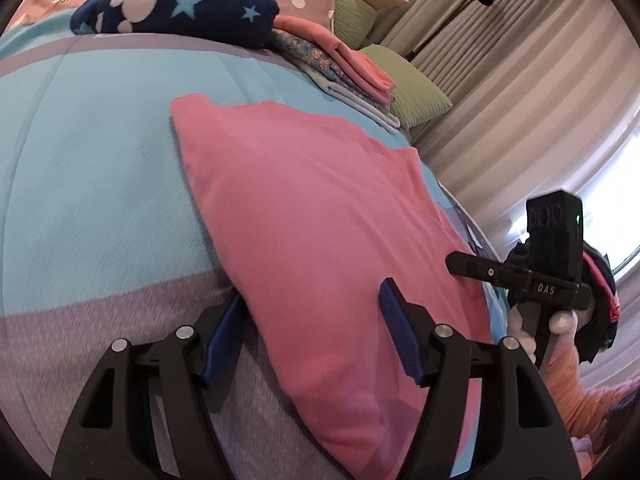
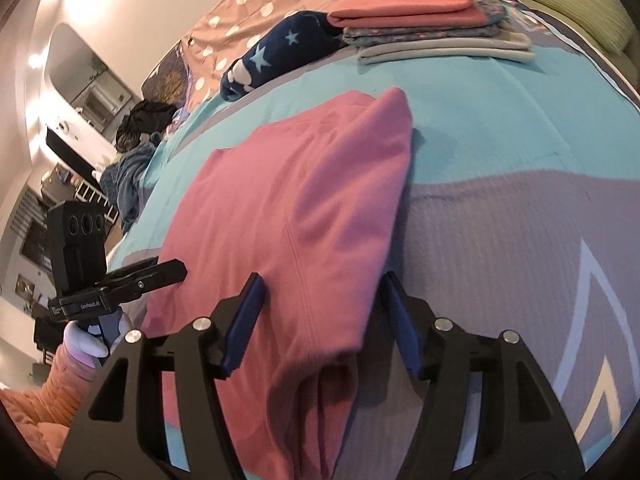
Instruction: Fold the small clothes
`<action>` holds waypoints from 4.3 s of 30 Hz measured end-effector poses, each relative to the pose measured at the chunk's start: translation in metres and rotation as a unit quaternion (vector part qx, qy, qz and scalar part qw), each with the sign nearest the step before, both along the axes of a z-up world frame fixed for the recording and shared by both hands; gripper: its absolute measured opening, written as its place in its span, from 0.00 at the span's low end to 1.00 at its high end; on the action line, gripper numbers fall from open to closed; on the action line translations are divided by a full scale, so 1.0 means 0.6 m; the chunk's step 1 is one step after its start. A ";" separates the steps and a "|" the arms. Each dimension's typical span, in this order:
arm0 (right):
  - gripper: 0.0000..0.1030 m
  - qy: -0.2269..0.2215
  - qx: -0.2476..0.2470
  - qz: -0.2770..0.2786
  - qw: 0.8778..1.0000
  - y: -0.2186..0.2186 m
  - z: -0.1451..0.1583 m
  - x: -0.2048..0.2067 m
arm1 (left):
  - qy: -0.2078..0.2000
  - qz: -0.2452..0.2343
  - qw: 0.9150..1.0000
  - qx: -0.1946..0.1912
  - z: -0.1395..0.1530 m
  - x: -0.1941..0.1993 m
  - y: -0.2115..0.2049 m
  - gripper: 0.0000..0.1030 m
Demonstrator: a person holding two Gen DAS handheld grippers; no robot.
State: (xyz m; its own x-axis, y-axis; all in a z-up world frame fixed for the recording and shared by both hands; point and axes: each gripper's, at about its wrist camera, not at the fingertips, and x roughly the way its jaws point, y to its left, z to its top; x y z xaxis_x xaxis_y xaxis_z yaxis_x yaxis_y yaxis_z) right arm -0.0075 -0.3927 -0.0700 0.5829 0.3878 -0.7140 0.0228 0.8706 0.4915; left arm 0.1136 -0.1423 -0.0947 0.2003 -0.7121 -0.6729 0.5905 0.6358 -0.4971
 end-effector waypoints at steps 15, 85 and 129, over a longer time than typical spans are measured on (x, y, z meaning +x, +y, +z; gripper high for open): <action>0.63 -0.013 0.007 0.057 0.998 0.008 -0.007 0.082 | -0.003 -0.025 1.000 0.008 0.001 0.052 -0.040 0.65; 0.17 -0.321 -0.237 -0.105 0.911 -0.231 0.468 0.205 | -0.340 -0.027 0.939 0.034 0.505 0.172 -0.413 0.28; 0.90 -0.201 -0.250 -0.212 0.923 -0.120 0.266 0.098 | -0.265 0.029 0.962 0.053 0.266 0.141 -0.265 0.89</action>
